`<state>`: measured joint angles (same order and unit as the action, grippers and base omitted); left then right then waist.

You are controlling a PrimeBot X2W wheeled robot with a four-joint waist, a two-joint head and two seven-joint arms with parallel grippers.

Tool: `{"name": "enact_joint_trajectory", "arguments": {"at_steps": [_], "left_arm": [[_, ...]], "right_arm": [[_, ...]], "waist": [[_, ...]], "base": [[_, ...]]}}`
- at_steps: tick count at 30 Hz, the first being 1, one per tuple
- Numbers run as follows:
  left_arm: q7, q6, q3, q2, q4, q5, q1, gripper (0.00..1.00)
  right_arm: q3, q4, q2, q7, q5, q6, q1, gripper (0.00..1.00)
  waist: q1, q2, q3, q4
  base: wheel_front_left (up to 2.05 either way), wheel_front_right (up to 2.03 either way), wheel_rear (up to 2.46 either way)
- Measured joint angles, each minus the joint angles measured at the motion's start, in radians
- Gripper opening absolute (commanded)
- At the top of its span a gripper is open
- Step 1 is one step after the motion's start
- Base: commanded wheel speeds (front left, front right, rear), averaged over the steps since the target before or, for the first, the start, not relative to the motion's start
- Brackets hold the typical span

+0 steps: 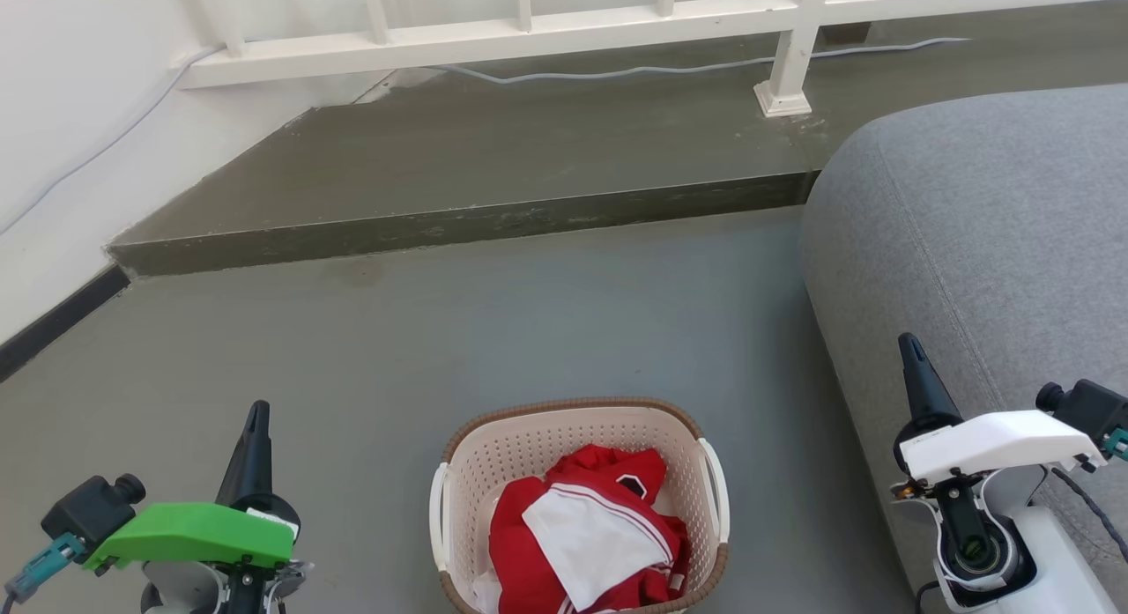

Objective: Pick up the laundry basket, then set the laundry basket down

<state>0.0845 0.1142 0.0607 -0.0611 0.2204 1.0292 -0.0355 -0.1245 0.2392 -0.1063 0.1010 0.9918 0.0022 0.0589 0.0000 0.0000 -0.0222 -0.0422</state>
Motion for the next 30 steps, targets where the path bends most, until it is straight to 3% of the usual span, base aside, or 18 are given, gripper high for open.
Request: {"name": "enact_joint_trajectory", "arguments": {"at_steps": [30], "left_arm": [[-0.103, 0.001, -0.068, 0.008, 0.031, 0.329, -0.005, 0.0]], "right_arm": [[0.121, 0.021, 0.017, -0.099, 0.363, 0.063, 0.0, 0.0]], "waist": [[0.0, 0.0, 0.011, 0.024]], "base": [[0.0, 0.0, 0.0]]}}
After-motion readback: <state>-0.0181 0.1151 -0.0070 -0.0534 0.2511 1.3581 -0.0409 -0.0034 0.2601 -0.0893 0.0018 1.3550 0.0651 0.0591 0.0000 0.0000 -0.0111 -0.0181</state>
